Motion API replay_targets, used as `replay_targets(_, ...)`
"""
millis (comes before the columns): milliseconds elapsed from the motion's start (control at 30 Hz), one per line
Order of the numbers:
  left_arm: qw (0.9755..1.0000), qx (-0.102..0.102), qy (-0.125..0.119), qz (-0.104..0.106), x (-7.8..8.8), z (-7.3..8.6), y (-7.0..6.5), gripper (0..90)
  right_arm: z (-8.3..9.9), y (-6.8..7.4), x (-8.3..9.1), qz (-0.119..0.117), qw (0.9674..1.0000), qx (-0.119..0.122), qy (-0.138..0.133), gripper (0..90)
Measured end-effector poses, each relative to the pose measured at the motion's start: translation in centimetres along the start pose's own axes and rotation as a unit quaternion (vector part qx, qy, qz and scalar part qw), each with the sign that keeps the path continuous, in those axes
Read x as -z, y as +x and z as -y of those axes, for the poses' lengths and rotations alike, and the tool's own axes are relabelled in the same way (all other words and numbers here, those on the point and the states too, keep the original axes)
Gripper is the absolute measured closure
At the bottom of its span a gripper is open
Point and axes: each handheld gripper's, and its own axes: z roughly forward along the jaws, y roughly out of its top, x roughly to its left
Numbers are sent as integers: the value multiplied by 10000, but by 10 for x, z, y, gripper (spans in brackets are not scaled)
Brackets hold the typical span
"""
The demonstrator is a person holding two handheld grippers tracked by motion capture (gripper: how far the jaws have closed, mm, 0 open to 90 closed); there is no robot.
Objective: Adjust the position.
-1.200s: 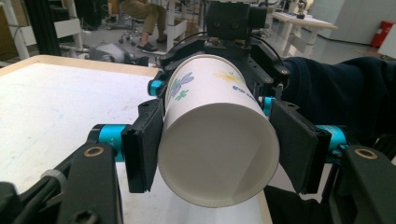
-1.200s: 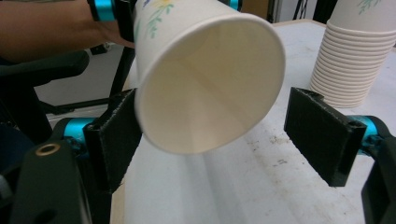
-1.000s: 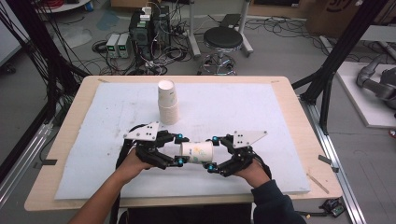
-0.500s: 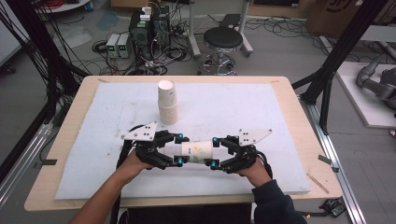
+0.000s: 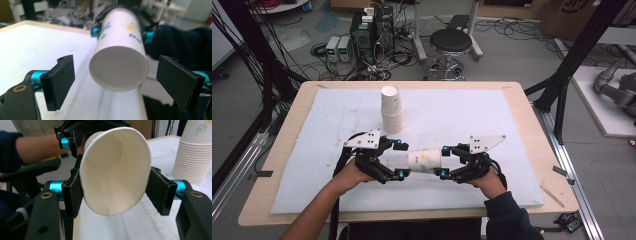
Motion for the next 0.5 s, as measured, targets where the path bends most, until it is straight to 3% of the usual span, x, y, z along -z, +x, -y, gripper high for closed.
replay_targets(33, 10000, 0, 0, 0, 0, 0, 0, 154, -1, 0, 0, 49, 10000, -7, 65, 355)
replay_targets(100, 9995, -111, 293, -91, 0, -4, 0, 155, -5, -1, 1, 108, 9996, -2, 269, 355)
replay_targets(233, 9985, -177, 491, -180, -2, -7, 0, 157, -13, -1, 0, 229, 9977, 130, 620, 355)
replay_targets(267, 9972, -188, 653, -305, -3, -8, 0, 157, -15, 0, 0, 279, 9968, 183, 727, 355)
replay_targets(367, 9965, -183, 749, -316, -5, -9, 0, 157, -20, 0, -1, 294, 9955, 233, 866, 355)
replay_targets(500, 9949, -249, 935, -281, -7, -11, 0, 157, -29, 1, -3, 398, 9915, 330, 1190, 355)
